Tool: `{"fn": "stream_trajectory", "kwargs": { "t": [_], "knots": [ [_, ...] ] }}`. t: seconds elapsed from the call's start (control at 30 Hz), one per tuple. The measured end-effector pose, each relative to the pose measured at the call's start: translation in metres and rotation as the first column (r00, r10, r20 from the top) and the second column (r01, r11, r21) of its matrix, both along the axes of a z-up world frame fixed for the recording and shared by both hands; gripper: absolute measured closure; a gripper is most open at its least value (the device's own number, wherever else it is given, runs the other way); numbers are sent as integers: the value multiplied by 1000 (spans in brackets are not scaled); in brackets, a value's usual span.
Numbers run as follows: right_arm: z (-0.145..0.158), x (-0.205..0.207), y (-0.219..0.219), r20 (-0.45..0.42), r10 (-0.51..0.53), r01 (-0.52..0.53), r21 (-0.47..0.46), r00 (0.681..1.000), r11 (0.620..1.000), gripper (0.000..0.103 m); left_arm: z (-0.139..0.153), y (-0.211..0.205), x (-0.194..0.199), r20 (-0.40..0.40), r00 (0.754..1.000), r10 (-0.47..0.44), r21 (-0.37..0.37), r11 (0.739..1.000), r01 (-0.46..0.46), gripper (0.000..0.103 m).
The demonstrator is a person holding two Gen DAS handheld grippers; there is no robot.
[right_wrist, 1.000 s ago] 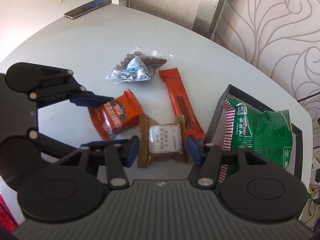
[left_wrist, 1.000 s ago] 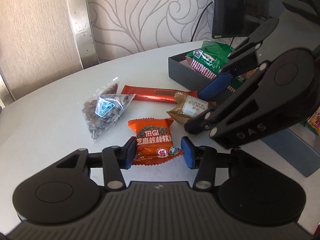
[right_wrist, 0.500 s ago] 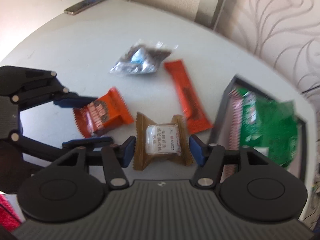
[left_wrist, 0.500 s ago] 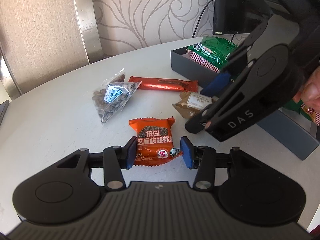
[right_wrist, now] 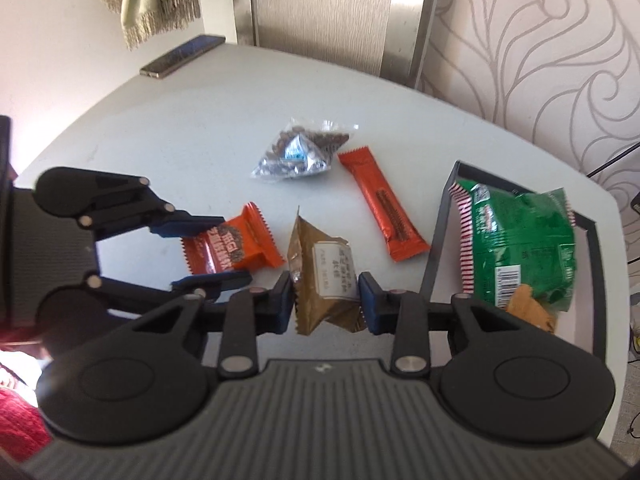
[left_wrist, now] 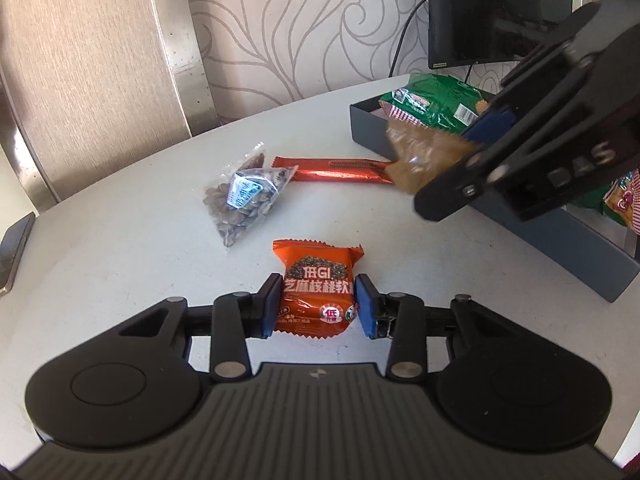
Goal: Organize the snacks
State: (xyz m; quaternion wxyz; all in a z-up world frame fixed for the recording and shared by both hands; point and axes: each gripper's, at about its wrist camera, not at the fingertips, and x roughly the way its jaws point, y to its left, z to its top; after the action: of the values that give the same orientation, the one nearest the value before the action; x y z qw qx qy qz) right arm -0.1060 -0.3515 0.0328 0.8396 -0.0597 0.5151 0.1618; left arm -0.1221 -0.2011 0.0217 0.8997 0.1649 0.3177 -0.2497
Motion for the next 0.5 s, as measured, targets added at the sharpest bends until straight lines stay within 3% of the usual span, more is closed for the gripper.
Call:
{"fn": "stream_trajectory", "kwargs": {
  "t": [0.27,0.5],
  "knots": [
    [33,-23,-1,65,-38,37,19,997,999,65,7,0,1,31,999,-10,-1,1000,10,61],
    [50,-39,-11,96,-89,88,13,991,996,65,30,-12,1,71,997,-43,-30,998,46,61]
  ]
}}
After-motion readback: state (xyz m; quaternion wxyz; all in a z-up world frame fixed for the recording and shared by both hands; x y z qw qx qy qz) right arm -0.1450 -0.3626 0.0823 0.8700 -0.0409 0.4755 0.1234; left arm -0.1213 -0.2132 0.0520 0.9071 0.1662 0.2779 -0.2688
